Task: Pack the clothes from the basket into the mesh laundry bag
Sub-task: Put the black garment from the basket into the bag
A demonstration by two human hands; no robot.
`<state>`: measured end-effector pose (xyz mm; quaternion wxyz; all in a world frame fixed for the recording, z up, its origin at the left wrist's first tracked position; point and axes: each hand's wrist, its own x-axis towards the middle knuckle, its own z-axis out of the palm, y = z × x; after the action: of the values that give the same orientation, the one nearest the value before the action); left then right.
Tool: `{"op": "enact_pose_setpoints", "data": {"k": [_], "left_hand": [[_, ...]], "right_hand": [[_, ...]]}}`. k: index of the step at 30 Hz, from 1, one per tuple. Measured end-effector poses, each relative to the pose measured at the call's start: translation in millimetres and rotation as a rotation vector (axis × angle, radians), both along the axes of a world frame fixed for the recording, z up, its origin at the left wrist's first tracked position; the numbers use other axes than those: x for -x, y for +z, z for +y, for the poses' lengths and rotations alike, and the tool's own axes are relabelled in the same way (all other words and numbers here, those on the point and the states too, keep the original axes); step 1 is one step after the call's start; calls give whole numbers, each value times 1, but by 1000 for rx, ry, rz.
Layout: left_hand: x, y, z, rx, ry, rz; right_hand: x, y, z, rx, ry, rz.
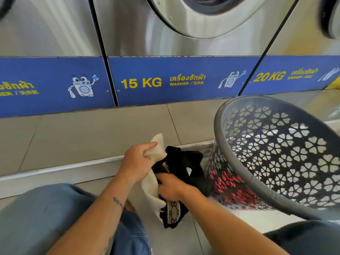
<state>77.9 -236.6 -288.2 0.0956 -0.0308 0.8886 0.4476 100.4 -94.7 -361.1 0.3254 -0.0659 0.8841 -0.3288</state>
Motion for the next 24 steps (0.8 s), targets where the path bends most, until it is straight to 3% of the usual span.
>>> {"op": "enact_pose_setpoints", "data": {"k": [3, 5, 7, 9, 12, 15, 19, 21, 24], "left_hand": [[-3, -3, 0, 31, -47, 0], [-1, -5, -1, 63, -23, 19], [3, -5, -2, 98, 21, 22], [4, -6, 1, 140, 39, 29], [4, -6, 7, 193, 15, 45], [6, -5, 11, 214, -10, 57], [8, -7, 11, 223, -9, 55], [11, -10, 13, 220, -12, 44], [13, -14, 16, 222, -40, 19]], "right_hand": [[7, -11, -3, -264, 153, -16], [11, -10, -1, -190, 134, -13], [13, 0, 7, -47, 34, 40], [17, 9, 24, 73, -145, 226], [21, 11, 53, 17, -427, 509], [19, -9, 80, 1, -662, 129], [1, -48, 98, 310, -796, -294], [-3, -54, 94, 452, -858, -390], [0, -59, 84, 432, -908, -297]]}}
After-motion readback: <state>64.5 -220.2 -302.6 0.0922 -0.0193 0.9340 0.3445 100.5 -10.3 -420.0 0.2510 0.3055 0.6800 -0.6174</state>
